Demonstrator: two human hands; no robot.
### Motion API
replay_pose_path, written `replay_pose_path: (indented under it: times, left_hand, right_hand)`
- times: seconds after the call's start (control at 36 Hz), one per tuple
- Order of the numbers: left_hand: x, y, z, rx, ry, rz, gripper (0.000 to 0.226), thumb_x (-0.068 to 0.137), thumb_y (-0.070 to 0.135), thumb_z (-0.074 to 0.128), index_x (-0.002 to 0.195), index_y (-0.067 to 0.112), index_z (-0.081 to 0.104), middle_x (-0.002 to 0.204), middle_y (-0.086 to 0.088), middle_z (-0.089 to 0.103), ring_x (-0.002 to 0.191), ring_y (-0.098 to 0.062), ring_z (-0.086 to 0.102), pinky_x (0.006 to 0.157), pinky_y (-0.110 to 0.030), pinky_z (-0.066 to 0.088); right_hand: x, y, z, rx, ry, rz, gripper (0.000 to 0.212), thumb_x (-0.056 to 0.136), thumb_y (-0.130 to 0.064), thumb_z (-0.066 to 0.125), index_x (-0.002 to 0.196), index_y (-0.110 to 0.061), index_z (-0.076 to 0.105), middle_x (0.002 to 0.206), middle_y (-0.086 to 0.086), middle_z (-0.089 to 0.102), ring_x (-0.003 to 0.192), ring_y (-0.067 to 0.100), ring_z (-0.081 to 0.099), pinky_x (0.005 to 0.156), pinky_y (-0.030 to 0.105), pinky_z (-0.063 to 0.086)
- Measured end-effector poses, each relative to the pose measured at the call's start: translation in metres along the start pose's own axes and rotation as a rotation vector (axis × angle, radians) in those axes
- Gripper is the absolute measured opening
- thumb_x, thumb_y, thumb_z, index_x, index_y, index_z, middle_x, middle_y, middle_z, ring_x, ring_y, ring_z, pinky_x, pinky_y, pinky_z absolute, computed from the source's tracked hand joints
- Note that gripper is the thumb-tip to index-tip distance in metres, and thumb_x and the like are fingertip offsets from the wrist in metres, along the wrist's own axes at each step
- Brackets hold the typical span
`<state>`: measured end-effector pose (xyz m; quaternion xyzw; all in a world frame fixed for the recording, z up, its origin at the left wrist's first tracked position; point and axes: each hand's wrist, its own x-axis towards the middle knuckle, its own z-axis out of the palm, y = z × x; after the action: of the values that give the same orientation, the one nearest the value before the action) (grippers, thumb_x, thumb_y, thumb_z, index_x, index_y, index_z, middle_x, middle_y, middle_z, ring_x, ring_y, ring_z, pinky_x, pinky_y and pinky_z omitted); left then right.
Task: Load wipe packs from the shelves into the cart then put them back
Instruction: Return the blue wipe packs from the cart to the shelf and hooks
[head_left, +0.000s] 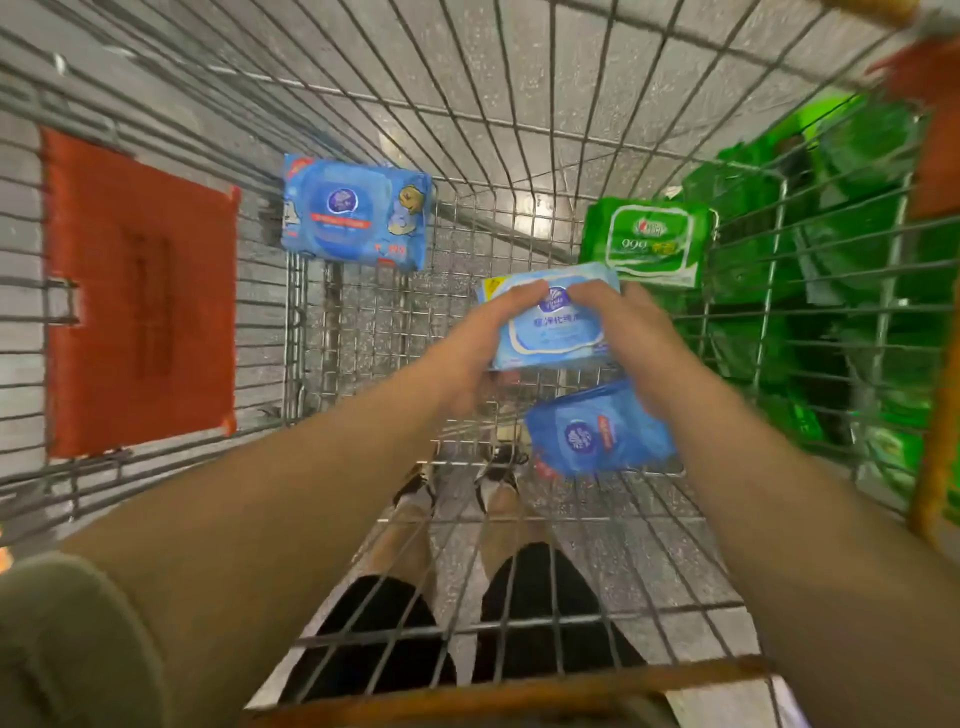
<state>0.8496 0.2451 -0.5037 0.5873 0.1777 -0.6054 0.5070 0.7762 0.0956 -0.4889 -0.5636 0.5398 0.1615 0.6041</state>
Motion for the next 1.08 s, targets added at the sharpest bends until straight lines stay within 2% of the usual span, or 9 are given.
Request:
replay_pose_path:
  times: [0.06, 0.31, 0.5, 0.58, 0.72, 0.83, 0.89, 0.94, 1.08]
  left_hand:
    - [-0.025, 0.009, -0.003, -0.027, -0.018, 0.055, 0.025, 0.092, 0.048, 0.064, 0.091, 0.023, 0.070, 0.081, 0.004, 0.076, 0.062, -0.010, 0.068, 0.051, -0.019, 0.045]
    - [-0.133, 0.062, 0.013, -0.056, 0.009, 0.159, 0.019, 0.097, 0.039, 0.058, 0.090, 0.026, 0.069, 0.079, 0.007, 0.077, 0.064, -0.009, 0.070, 0.054, -0.021, 0.047]
    - [-0.222, 0.096, 0.033, 0.050, -0.085, 0.252, 0.018, 0.093, 0.035, 0.063, 0.082, 0.025, 0.072, 0.070, 0.007, 0.073, 0.052, -0.008, 0.065, 0.047, -0.017, 0.045]
    - [-0.255, 0.109, 0.046, 0.152, -0.107, 0.314, 0.016, 0.090, 0.042, 0.065, 0.083, 0.031, 0.075, 0.078, 0.009, 0.074, 0.064, -0.009, 0.067, 0.060, -0.026, 0.046]
    - [-0.301, 0.114, 0.076, 0.275, -0.240, 0.325, 0.019, 0.089, 0.042, 0.065, 0.084, 0.026, 0.073, 0.072, 0.006, 0.074, 0.056, -0.011, 0.066, 0.054, -0.023, 0.045]
    - [-0.336, 0.105, 0.110, 0.398, -0.336, 0.365, 0.019, 0.091, 0.039, 0.063, 0.086, 0.024, 0.072, 0.077, 0.006, 0.076, 0.057, -0.010, 0.068, 0.053, -0.020, 0.049]
    - [-0.355, 0.096, 0.132, 0.444, -0.423, 0.357, 0.021, 0.092, 0.038, 0.062, 0.084, 0.022, 0.073, 0.076, 0.004, 0.077, 0.056, -0.010, 0.069, 0.052, -0.019, 0.050]
    - [-0.372, 0.083, 0.154, 0.507, -0.472, 0.335, 0.025, 0.093, 0.038, 0.062, 0.081, 0.021, 0.075, 0.075, 0.002, 0.077, 0.055, -0.011, 0.069, 0.051, -0.018, 0.051]
    - [-0.419, 0.050, 0.215, 0.618, -0.599, 0.341, 0.034, 0.083, 0.047, 0.070, 0.099, 0.019, 0.079, 0.094, -0.007, 0.080, 0.077, -0.021, 0.071, 0.070, -0.027, 0.050]
  right_hand:
    - [-0.014, -0.010, 0.003, 0.062, -0.025, -0.011, 0.079, 0.049, -0.059, 0.076, 0.116, -0.020, 0.061, 0.113, 0.004, 0.072, 0.096, 0.022, 0.072, 0.091, 0.043, 0.057]
    - [-0.104, -0.056, 0.005, 0.191, -0.088, -0.126, 0.105, 0.044, -0.071, 0.085, 0.130, -0.018, 0.054, 0.121, 0.005, 0.070, 0.101, 0.025, 0.073, 0.089, 0.051, 0.060]
    - [-0.202, -0.091, -0.008, 0.298, -0.071, -0.211, 0.052, 0.080, -0.049, 0.078, 0.116, -0.013, 0.070, 0.107, 0.010, 0.077, 0.088, 0.026, 0.076, 0.057, 0.029, 0.054]
    - [-0.245, -0.098, -0.019, 0.358, -0.031, -0.270, 0.046, 0.085, -0.046, 0.076, 0.116, -0.012, 0.072, 0.107, 0.010, 0.077, 0.094, 0.030, 0.075, 0.067, 0.035, 0.056]
    - [-0.314, -0.093, -0.041, 0.455, 0.122, -0.332, 0.030, 0.086, -0.042, 0.075, 0.103, -0.017, 0.076, 0.096, 0.005, 0.079, 0.089, 0.029, 0.076, 0.080, 0.044, 0.057]
    - [-0.368, -0.074, -0.063, 0.517, 0.250, -0.356, 0.058, 0.068, -0.056, 0.082, 0.109, -0.015, 0.076, 0.103, 0.010, 0.078, 0.097, 0.036, 0.074, 0.093, 0.059, 0.055]
    - [-0.396, -0.059, -0.077, 0.550, 0.314, -0.373, 0.063, 0.066, -0.057, 0.082, 0.110, -0.012, 0.076, 0.105, 0.011, 0.078, 0.093, 0.034, 0.075, 0.078, 0.050, 0.063]
    - [-0.425, -0.042, -0.091, 0.599, 0.388, -0.389, 0.059, 0.071, -0.052, 0.081, 0.110, -0.008, 0.076, 0.105, 0.013, 0.077, 0.088, 0.033, 0.075, 0.065, 0.034, 0.059]
    - [-0.495, 0.002, -0.124, 0.661, 0.574, -0.399, 0.050, 0.080, -0.051, 0.079, 0.108, -0.010, 0.077, 0.102, 0.007, 0.079, 0.092, 0.025, 0.076, 0.084, 0.042, 0.061]
